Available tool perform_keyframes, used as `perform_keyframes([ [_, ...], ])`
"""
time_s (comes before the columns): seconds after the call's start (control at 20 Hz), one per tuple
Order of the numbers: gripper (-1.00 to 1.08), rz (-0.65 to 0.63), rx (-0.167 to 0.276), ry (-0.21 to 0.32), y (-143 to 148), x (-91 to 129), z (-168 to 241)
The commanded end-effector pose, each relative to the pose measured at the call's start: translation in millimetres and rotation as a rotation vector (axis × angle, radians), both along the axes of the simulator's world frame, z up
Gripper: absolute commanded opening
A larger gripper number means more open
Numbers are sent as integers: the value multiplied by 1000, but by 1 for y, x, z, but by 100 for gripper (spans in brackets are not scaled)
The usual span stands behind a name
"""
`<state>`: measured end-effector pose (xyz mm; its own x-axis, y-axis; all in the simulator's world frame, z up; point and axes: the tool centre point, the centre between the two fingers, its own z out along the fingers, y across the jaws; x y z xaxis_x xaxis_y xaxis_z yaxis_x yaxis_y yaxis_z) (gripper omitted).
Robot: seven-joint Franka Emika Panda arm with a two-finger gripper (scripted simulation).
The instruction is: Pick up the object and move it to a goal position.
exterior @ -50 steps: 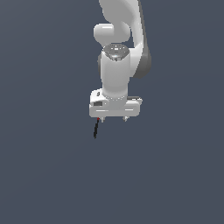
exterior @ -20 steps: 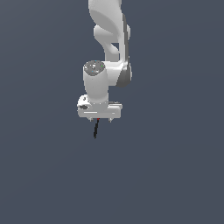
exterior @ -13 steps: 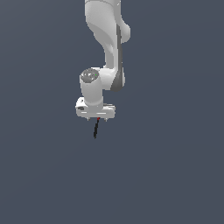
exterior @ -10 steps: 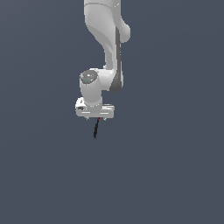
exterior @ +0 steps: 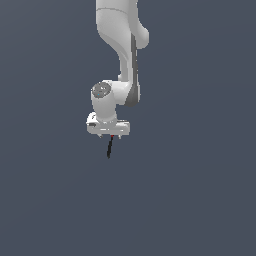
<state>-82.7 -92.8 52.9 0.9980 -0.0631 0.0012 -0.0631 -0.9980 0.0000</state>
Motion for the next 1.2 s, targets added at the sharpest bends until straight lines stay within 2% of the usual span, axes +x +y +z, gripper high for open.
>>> perform_keyframes([
  [0.0, 100, 0, 0, 1, 0, -1, -8],
  [0.3, 100, 0, 0, 1, 0, -2, -35],
  [0.6, 100, 0, 0, 1, 0, -2, -45],
  [0.65, -100, 0, 0, 1, 0, -2, -45],
  [1.15, -100, -1, 0, 1, -1, -2, -43],
])
